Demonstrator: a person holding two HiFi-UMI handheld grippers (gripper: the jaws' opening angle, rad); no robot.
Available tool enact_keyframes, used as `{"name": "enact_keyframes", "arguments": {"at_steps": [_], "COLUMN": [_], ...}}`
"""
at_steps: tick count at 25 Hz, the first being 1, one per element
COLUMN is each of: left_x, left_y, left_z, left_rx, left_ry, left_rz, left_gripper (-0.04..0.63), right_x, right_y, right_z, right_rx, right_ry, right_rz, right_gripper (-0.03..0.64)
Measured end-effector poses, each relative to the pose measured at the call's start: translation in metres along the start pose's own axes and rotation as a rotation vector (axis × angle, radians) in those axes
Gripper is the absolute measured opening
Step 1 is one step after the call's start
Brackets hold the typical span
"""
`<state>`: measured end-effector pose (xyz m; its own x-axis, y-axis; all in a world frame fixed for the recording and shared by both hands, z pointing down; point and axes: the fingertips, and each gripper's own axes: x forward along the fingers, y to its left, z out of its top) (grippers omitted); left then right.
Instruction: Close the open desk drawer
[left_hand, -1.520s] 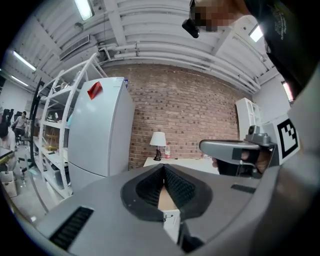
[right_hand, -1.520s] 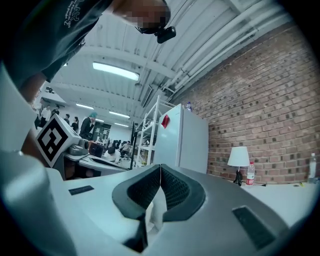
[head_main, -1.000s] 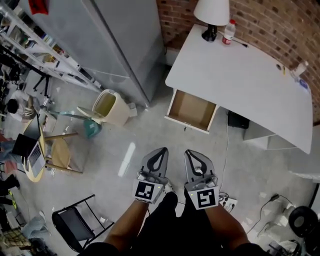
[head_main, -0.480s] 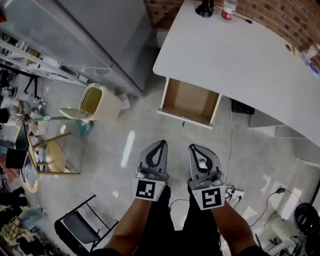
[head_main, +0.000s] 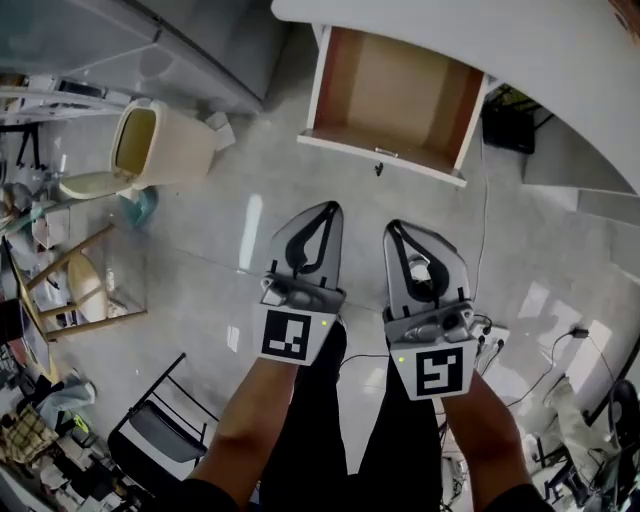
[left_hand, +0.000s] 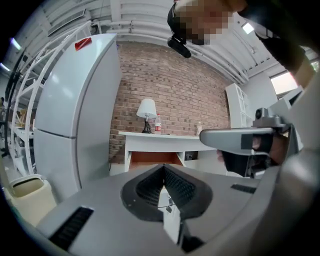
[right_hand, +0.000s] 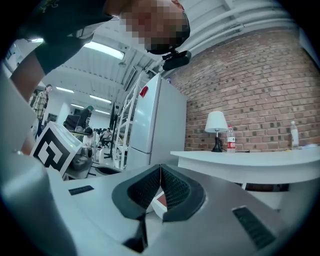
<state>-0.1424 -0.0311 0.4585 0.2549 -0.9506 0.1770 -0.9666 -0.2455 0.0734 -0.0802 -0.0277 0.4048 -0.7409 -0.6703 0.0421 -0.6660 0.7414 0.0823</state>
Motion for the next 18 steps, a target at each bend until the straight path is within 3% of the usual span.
{"name": "enact_keyframes", "arguments": {"at_steps": [8, 14, 18], "left_x": [0.01, 0.028, 0.044], "left_y": [-0.001, -0.004, 0.005], "left_z": [-0.056, -0.088, -0.103], "left_rx": [0.006, 0.087, 0.029], "left_ry": [-0.001, 0.027, 0.033], "left_rz": [-0.042, -0.073, -0.059], "left_gripper": [0.005, 0.005, 0.005], "right_x": [-0.014, -0.019, -0.017], "right_y": [0.015, 0.013, 0.004], "right_z": [-0.077, -0.109, -0.123], "right_rx": [0.066, 0.036, 0.083], "right_ry": [0.047, 0.055, 0.065], "right_rz": [-0.069, -0.139, -0.18], "right_gripper": [0.028, 0.028, 0.028]}}
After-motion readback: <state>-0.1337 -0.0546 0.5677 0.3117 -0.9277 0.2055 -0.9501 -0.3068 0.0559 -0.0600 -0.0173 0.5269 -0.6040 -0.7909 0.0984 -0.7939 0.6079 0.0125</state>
